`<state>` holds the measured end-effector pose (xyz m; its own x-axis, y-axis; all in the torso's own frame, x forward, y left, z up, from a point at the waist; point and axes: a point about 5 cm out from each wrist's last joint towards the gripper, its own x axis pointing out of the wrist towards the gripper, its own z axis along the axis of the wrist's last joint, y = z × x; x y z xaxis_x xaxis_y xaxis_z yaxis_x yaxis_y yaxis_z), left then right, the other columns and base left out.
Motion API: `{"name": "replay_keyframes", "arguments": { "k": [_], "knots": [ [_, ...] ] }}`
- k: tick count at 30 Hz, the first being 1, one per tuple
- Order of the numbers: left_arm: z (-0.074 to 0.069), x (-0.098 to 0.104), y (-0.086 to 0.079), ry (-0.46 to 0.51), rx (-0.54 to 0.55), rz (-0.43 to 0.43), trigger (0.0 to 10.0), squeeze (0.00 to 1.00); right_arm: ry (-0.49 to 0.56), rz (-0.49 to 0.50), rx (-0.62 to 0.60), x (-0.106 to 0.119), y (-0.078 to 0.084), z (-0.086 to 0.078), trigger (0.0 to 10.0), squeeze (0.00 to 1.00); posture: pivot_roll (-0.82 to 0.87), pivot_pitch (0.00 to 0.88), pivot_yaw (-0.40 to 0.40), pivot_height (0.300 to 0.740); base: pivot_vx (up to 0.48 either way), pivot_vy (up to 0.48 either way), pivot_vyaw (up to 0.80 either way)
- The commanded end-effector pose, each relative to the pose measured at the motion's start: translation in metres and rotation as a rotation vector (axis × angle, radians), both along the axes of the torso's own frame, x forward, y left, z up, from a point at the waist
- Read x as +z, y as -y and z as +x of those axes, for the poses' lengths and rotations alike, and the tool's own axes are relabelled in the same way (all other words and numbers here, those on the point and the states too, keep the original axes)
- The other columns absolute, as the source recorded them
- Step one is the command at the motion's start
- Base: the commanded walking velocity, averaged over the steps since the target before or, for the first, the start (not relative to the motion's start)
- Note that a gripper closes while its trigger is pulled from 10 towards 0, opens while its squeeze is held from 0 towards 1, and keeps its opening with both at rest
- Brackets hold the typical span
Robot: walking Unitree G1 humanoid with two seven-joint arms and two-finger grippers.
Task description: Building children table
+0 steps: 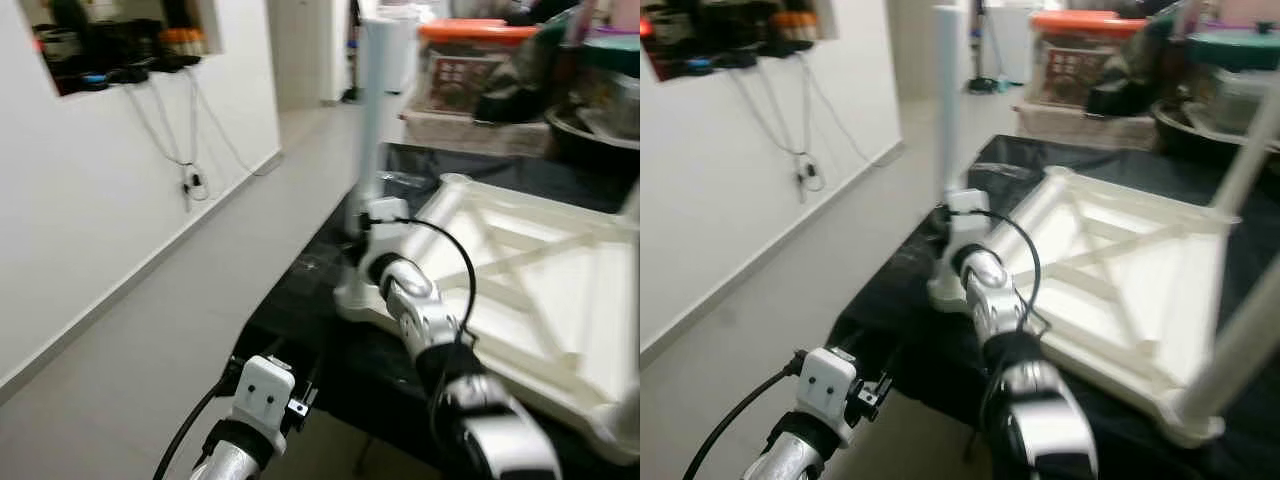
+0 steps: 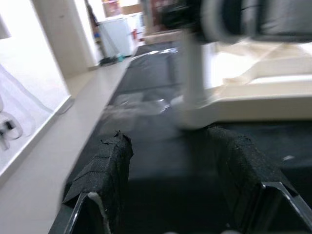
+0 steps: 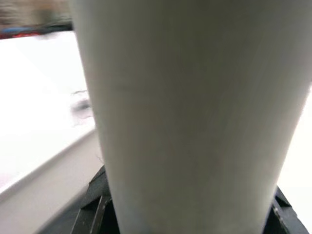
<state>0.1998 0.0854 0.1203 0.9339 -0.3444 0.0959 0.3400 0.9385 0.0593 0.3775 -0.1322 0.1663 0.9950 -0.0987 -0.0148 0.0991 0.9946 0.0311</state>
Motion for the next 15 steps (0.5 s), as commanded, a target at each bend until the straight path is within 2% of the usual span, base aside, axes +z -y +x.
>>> {"name": "replay_keyframes", "arguments": {
  "k": [1, 11, 12, 13, 14, 15],
  "knots": [
    [0.000, -0.002, -0.001, -0.014, 0.000, 0.006, 10.0, 0.00, -0.094, 0.037, -0.163, -0.019, 0.025, -0.007, 0.0, 0.00, -0.02, 0.000, 0.014, 0.740, 0.000, 0.000, 0.00],
    [0.000, -0.003, 0.000, -0.014, -0.002, 0.009, 10.0, 0.00, -0.110, 0.048, -0.288, -0.024, 0.023, -0.018, 0.0, 0.00, -0.02, 0.000, 0.014, 0.740, 0.000, 0.000, 0.00],
    [0.000, -0.003, -0.001, -0.015, -0.002, 0.010, 10.0, 0.00, -0.104, 0.097, -0.222, -0.026, 0.017, -0.016, 1.5, 0.00, -0.03, 0.000, 0.016, 0.740, 0.000, 0.000, 0.00],
    [0.000, -0.003, -0.001, -0.016, -0.003, 0.011, 10.0, 0.00, -0.087, 0.119, -0.160, -0.024, 0.007, -0.015, 10.0, 0.00, -0.03, 0.000, 0.020, 0.740, 0.000, 0.000, 0.00],
    [0.000, -0.003, -0.001, -0.016, -0.003, 0.011, 10.0, 0.00, -0.087, 0.119, -0.160, -0.024, 0.007, -0.015, 10.0, 0.00, -0.03, 0.000, 0.020, 0.740, 0.000, 0.000, 0.00],
    [0.000, -0.004, -0.001, -0.016, -0.004, 0.011, 10.0, 0.00, -0.073, 0.131, -0.118, -0.023, 0.000, -0.016, 10.0, 0.00, -0.03, 0.000, 0.020, 0.740, 0.000, 0.000, 0.00]
  ]
}}
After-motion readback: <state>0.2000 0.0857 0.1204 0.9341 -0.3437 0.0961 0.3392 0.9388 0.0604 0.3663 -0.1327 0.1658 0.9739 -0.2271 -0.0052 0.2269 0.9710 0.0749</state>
